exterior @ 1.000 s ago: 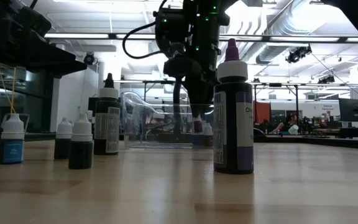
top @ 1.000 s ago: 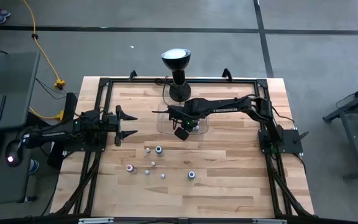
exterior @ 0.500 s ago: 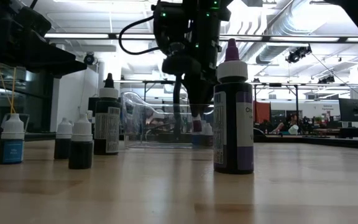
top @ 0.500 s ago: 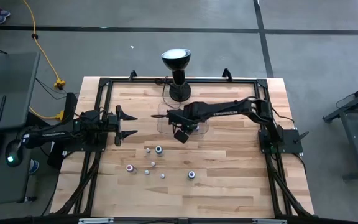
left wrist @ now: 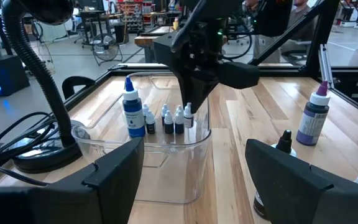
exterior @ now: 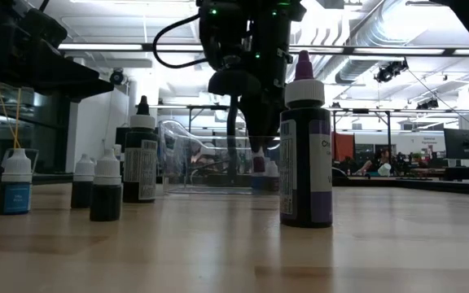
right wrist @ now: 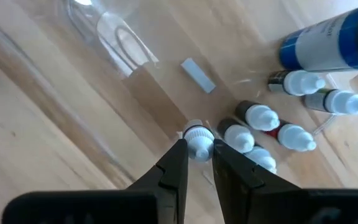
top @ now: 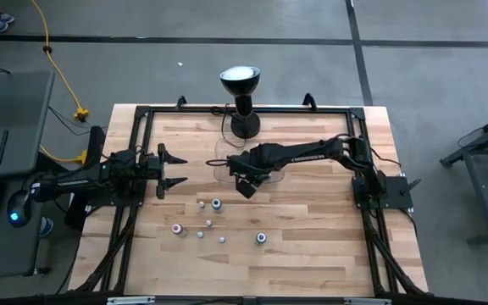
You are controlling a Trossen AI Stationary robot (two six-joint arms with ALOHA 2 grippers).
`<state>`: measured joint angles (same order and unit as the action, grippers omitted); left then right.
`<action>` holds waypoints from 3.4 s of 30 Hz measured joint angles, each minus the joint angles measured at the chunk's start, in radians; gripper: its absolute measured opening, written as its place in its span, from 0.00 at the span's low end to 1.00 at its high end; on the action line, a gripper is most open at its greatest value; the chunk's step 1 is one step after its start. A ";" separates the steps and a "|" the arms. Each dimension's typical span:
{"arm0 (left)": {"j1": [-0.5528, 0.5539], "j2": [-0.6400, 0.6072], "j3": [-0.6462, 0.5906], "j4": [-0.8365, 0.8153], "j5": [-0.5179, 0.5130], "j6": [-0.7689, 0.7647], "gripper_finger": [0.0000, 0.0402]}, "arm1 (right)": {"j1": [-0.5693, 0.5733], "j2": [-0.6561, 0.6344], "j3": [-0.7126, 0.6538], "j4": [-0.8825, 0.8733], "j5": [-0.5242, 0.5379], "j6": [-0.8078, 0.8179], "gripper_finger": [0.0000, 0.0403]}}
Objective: Pick & Place food coloring
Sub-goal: Put the right orange food coloring bottle into the transparent bin, then put the black food coloring bottle into the transparent bin
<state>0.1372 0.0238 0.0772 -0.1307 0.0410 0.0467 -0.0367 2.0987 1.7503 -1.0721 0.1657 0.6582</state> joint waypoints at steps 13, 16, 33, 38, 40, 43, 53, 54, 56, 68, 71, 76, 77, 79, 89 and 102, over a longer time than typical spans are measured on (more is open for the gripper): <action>0.000 0.000 0.000 0.000 0.000 0.000 0.69 | 0.003 -0.158 -0.302 0.269 -0.014 0.060 0.15; 0.000 0.000 0.000 0.000 0.000 0.000 0.69 | 0.003 -0.166 -0.307 0.266 -0.017 0.023 0.15; 0.000 0.000 0.000 0.000 0.000 0.000 0.69 | 0.003 -0.165 -0.308 0.269 -0.069 -0.170 0.15; 0.000 0.000 0.000 0.000 0.000 0.000 0.69 | 0.003 -0.165 -0.308 0.269 -0.068 -0.170 0.16; 0.000 0.000 0.000 0.000 0.000 0.000 0.69 | 0.003 -0.165 -0.308 0.269 -0.068 -0.171 0.17; 0.000 0.000 0.000 0.000 0.000 0.000 0.69 | 0.003 -0.165 -0.308 0.269 -0.071 -0.174 0.19; 0.000 0.000 0.000 0.000 0.000 0.000 0.69 | 0.003 -0.164 -0.307 0.269 -0.088 -0.191 0.28; 0.000 0.000 0.000 0.000 0.000 0.000 0.69 | 0.002 -0.164 -0.303 0.267 -0.091 -0.195 0.28; 0.000 0.000 0.000 0.000 0.000 0.000 0.69 | -0.003 -0.163 -0.286 0.258 -0.105 -0.212 0.28; 0.000 0.000 0.000 0.000 0.000 0.000 0.69 | -0.010 -0.163 -0.043 0.027 -0.053 -0.324 0.29; 0.000 0.000 0.000 0.000 0.000 0.000 0.69 | 0.018 -0.163 0.042 -0.005 -0.073 -0.338 0.29; 0.000 0.000 0.000 0.000 0.000 0.000 0.69 | 0.086 -0.163 0.169 -0.012 -0.092 -0.362 0.28; 0.000 0.000 0.000 0.000 0.000 0.000 0.69 | 0.101 -0.163 0.190 -0.012 -0.093 -0.372 0.29; 0.000 0.000 0.000 0.000 0.000 0.000 0.69 | 0.125 -0.163 0.225 -0.012 -0.092 -0.382 0.29; 0.000 0.000 0.000 0.000 0.000 0.000 0.69 | 0.235 -0.162 0.272 -0.006 -0.089 -0.347 0.28; 0.000 0.000 0.000 0.000 0.000 0.000 0.69 | 0.330 -0.033 0.272 0.172 -0.042 -0.337 0.28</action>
<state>0.1375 0.0238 0.0771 -0.1307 0.0410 0.0465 0.2929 2.0658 2.0224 -0.8998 0.1232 0.3213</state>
